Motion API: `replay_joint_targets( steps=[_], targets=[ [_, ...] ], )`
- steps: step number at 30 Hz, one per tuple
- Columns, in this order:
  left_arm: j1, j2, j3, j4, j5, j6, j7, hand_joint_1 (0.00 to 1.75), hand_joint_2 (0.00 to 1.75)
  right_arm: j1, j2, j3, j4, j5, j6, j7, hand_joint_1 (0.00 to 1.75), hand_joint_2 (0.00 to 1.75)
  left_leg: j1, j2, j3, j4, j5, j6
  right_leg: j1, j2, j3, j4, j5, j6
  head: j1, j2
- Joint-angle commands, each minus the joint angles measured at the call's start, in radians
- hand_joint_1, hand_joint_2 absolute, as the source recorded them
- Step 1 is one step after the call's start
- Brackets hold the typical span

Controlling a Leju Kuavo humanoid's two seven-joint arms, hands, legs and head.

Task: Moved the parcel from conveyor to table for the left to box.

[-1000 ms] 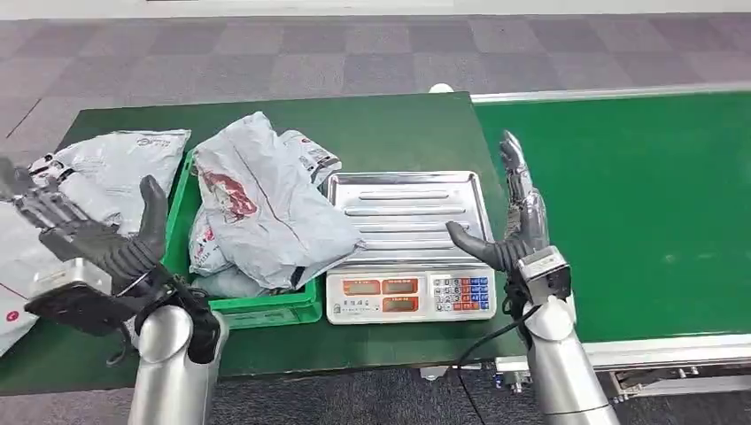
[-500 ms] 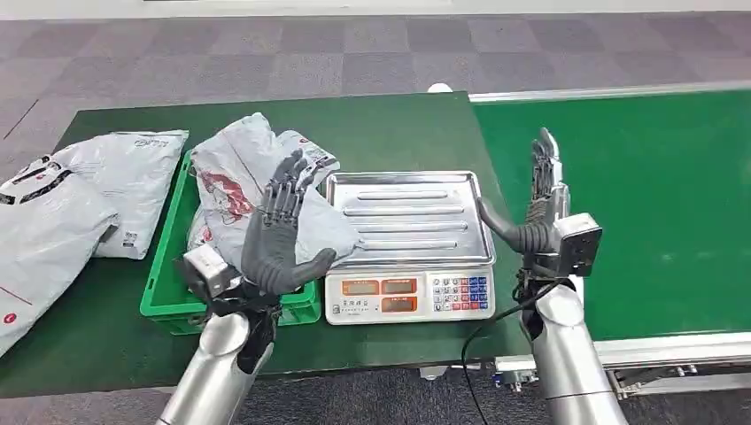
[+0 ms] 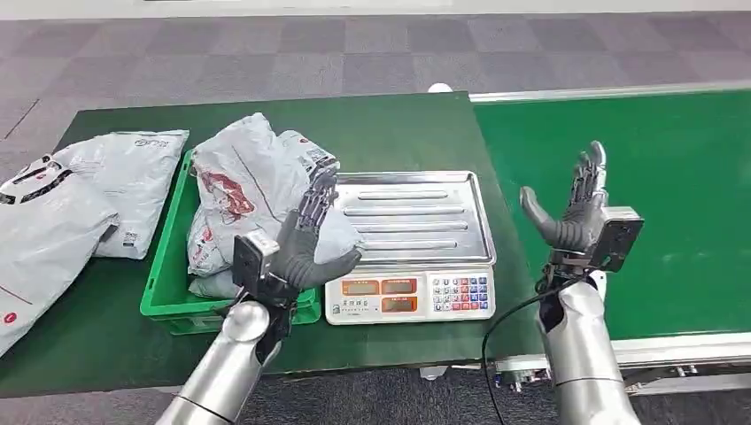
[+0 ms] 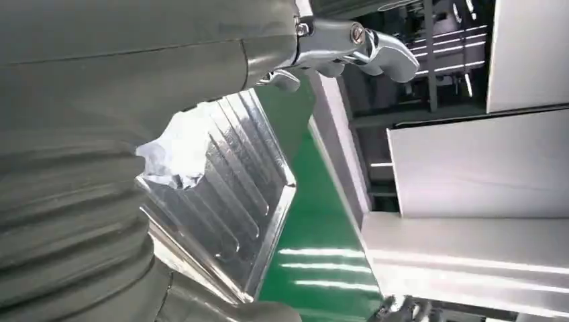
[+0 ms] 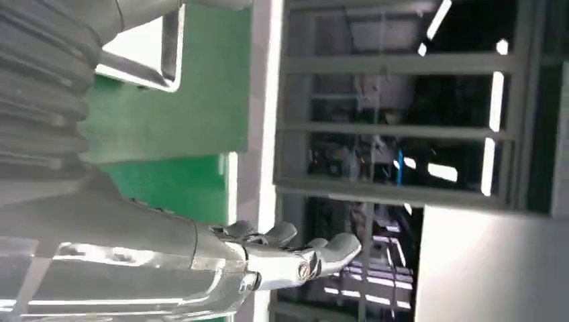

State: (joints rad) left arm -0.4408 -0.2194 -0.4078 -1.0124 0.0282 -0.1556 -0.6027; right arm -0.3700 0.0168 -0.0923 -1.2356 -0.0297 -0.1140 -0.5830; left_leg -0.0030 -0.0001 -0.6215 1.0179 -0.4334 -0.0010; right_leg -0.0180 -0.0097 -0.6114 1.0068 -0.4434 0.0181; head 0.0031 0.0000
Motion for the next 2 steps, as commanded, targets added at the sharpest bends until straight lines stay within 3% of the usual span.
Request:
replay_joint_targets(
  steps=[1,2],
  targets=[
    [-0.055,0.014,-0.040,0.103,-0.039,0.018,-0.032,0.00,1.75,0.053,0.011,0.000,0.014,0.127,-0.073,-0.039,0.00,1.75,0.001,0.000,0.003,-0.002,-0.001,-0.001,0.001,0.000,0.004,-0.002,0.000,-0.001,0.000,0.000],
    [-0.054,0.013,-0.040,0.100,-0.039,0.018,-0.032,0.00,1.75,0.057,0.014,-0.001,0.013,0.127,-0.074,-0.042,0.00,1.75,0.001,-0.001,0.003,-0.001,-0.001,-0.001,0.001,0.000,0.003,-0.002,0.000,-0.001,0.000,0.000]
  ],
)
